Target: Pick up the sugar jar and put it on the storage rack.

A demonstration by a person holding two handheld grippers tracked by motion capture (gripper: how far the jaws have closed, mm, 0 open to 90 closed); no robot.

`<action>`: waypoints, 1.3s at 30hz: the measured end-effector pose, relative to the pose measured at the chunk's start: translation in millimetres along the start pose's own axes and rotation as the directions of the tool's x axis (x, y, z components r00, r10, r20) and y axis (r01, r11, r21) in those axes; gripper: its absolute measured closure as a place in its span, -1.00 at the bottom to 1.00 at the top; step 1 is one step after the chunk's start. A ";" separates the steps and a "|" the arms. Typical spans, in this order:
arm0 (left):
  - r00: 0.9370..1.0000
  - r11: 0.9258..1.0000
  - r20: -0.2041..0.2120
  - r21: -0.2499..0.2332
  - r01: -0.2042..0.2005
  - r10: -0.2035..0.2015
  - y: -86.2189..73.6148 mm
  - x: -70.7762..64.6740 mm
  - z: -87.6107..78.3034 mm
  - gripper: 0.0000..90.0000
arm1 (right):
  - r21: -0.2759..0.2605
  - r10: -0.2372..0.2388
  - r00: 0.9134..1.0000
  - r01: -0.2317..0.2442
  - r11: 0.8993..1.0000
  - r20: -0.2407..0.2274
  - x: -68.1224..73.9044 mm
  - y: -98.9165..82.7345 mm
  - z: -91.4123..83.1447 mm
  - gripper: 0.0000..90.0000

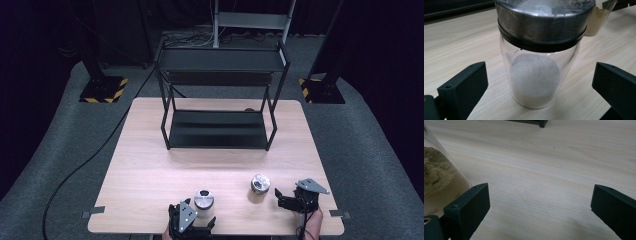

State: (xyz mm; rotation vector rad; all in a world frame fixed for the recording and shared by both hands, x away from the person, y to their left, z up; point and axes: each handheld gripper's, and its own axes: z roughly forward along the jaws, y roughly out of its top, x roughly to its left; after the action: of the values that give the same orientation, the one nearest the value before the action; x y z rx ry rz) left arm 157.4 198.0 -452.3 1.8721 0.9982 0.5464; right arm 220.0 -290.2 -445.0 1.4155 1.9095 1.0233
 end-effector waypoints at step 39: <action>1.000 1.000 0.004 0.018 0.020 -0.020 6.8 2.7 22.0 -0.37 | 0.004 -0.014 1.000 0.014 1.000 -0.001 1.1 0.6 0.3 -0.96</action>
State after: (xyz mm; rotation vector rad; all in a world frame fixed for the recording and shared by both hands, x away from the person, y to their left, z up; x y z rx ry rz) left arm 177.4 187.1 -457.2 1.8768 1.0208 0.5228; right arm 220.2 -289.0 -444.6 1.4017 1.9201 1.0141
